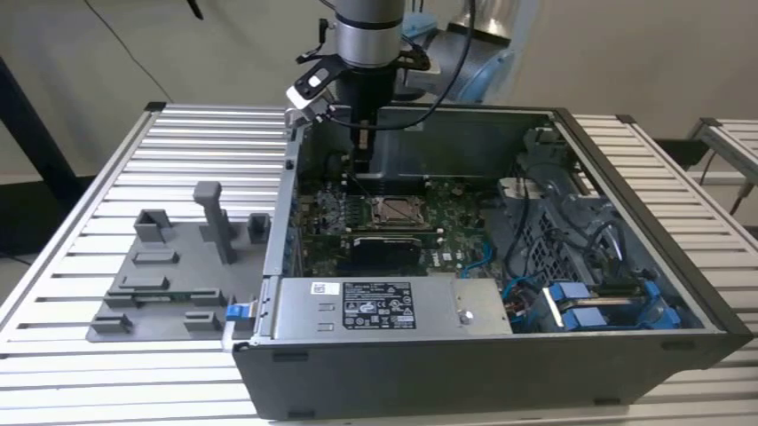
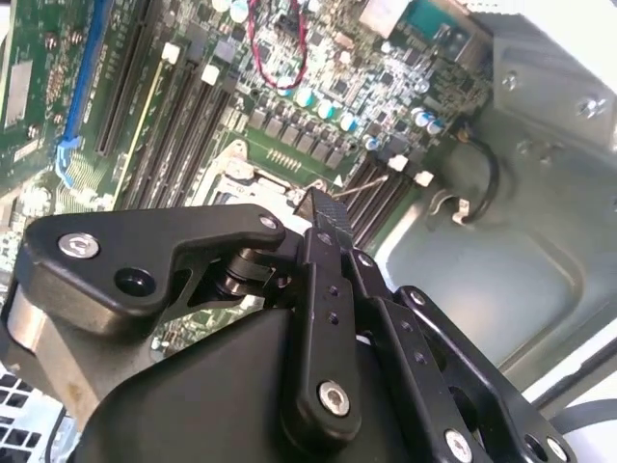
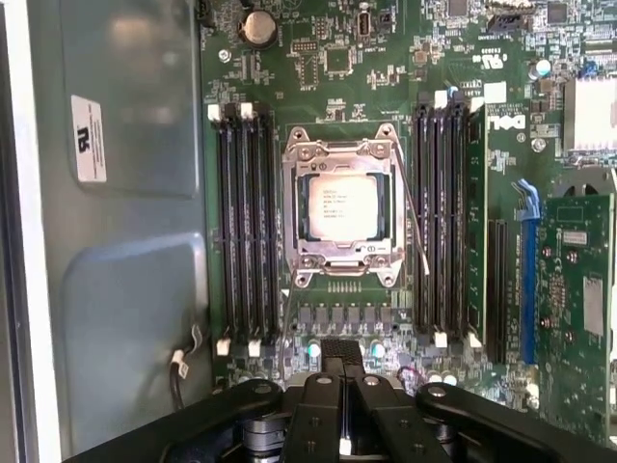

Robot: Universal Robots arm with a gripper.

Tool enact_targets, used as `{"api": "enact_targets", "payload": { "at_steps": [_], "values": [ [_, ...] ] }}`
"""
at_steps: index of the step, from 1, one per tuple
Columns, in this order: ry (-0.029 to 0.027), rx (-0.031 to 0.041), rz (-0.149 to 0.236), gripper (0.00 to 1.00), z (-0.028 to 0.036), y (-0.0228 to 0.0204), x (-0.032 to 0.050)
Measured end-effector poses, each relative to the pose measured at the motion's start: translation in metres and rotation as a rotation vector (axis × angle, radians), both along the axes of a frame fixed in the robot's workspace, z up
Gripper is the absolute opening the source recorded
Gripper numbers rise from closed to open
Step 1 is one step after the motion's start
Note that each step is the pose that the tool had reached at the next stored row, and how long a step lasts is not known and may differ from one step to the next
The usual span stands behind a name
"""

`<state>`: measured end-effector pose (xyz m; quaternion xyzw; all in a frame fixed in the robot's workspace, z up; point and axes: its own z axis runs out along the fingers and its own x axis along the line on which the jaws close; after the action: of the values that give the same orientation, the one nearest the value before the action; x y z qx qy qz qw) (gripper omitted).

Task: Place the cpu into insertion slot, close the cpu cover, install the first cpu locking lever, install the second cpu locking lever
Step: 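Install the first cpu locking lever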

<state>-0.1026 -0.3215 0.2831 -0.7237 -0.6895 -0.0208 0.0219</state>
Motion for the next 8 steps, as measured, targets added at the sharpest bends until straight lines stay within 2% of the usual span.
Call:
{"api": "enact_targets", "payload": {
  "at_steps": [8],
  "values": [
    [-0.0005, -0.0002, 0.000, 0.11, 0.0000, 0.0000, -0.0015]
  ]
}}
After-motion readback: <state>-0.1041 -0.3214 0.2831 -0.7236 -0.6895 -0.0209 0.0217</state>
